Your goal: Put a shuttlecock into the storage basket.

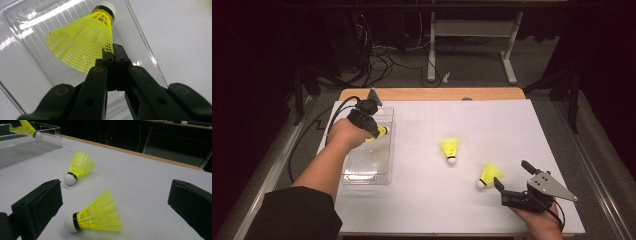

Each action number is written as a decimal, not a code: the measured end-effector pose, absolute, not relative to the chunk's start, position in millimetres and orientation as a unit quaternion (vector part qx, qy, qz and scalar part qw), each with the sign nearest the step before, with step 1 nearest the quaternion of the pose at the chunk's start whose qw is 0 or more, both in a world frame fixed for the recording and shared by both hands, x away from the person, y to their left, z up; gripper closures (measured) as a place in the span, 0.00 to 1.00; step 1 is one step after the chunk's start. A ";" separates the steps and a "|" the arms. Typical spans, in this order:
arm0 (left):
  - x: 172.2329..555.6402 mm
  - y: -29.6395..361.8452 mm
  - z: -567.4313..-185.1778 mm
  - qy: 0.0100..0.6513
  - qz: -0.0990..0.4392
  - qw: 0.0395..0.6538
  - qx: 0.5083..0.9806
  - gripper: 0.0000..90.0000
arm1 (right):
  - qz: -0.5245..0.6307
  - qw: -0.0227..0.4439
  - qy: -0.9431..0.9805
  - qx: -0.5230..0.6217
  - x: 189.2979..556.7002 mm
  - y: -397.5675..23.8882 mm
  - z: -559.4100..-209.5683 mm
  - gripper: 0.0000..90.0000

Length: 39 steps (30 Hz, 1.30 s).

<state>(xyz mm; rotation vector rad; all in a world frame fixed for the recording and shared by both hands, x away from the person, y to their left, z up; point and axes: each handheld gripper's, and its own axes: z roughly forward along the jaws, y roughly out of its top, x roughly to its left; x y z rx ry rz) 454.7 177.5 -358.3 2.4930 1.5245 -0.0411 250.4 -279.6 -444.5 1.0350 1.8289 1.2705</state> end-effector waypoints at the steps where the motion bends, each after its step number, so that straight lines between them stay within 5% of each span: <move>1: 455.3 177.9 -359.5 0.520 -0.016 0.110 0.847 1.00 | 0.487 0.336 0.701 0.397 250.4 -279.7 -444.5 0.00; 39: 464.0 168.4 -399.1 0.523 -0.038 0.117 0.843 0.99 | 0.486 0.336 0.703 0.396 250.8 -280.0 -445.5 0.00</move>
